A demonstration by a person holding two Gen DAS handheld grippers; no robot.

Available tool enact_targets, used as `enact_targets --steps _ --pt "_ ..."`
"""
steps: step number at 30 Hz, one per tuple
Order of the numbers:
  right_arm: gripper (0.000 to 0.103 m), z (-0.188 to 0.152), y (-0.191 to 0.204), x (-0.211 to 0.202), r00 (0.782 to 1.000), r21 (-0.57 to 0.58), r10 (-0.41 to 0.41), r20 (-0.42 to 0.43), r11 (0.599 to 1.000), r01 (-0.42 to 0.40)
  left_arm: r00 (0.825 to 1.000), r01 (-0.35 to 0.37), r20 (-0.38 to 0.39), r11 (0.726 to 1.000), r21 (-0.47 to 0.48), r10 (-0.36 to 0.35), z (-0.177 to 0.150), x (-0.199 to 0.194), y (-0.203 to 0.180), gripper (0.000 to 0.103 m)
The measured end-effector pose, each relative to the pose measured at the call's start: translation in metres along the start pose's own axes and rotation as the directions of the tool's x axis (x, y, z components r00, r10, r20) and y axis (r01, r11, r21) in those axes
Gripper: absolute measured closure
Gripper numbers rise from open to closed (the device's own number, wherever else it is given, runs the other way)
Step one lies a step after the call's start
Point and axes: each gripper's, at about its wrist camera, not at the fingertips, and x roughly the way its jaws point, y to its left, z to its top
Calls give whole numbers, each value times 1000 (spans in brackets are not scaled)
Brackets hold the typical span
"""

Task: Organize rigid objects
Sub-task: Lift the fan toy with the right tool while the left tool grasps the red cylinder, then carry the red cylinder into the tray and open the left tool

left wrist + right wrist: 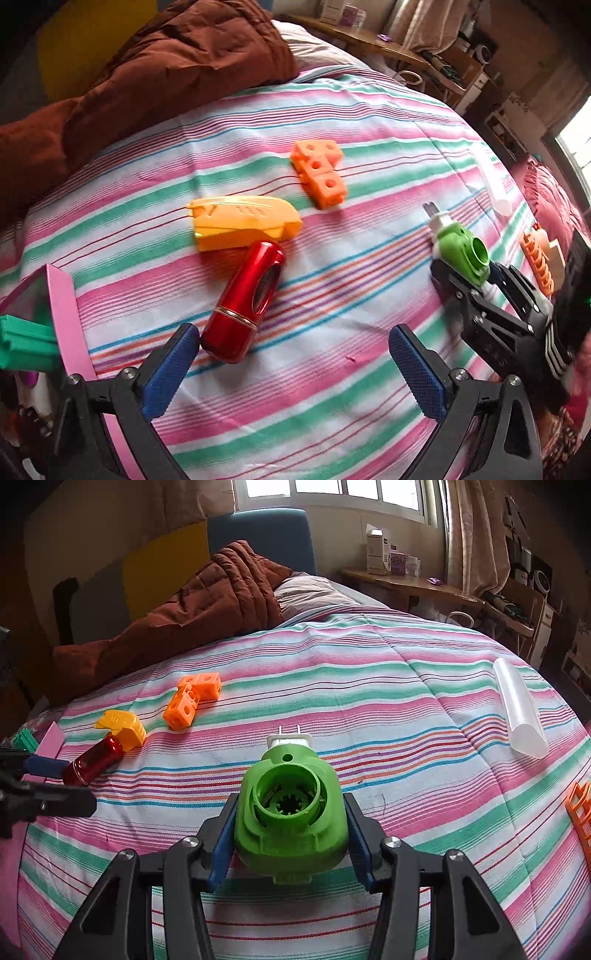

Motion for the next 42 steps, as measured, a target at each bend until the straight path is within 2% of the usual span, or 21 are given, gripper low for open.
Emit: enact_targets --steps 4,7,8,10,12,15,17,20,25,29,37,40,42 --pt "50 0 0 0 1000 -2 -3 0 1000 3 996 -73 51 997 22 71 -1 -3 -16 0" --pt "50 0 0 -1 1000 -2 -2 2 1000 2 980 -163 125 986 27 158 6 1 -23 2" --pt "50 0 0 -1 1000 -2 -2 2 1000 2 974 -182 147 982 42 174 8 4 -25 6" --pt "50 0 0 -1 1000 -2 -2 3 1000 2 960 -242 159 968 65 230 9 10 -27 23" --pt "50 0 0 -1 1000 -2 -2 3 1000 2 959 -258 140 964 66 247 9 18 -24 48" --pt "50 0 0 -1 1000 -1 -1 5 1000 1 970 -190 157 982 22 184 3 18 -18 64" --pt "50 0 0 -1 1000 -1 -2 6 1000 2 970 -173 172 985 4 170 -2 18 -17 67" --pt "50 0 1 -1 1000 -4 -5 7 1000 5 969 -165 189 986 4 161 -12 15 -20 77" --pt "50 0 1 -2 1000 -3 -7 7 1000 7 967 -169 189 985 -21 170 -29 6 -24 77" --pt "50 0 2 -1 1000 -9 -14 7 1000 14 975 -104 190 991 -85 119 -42 -5 -21 77" --pt "50 1 6 1 999 -29 -44 3 999 44 972 -14 229 986 -166 53 -78 -38 -17 77" --pt "50 1 5 1 999 -30 -44 2 999 44 971 0 234 985 -173 41 -91 -48 -16 77" --pt "50 1 6 2 999 -32 -47 2 998 47 977 -14 209 987 -157 47 -98 -48 -18 77"
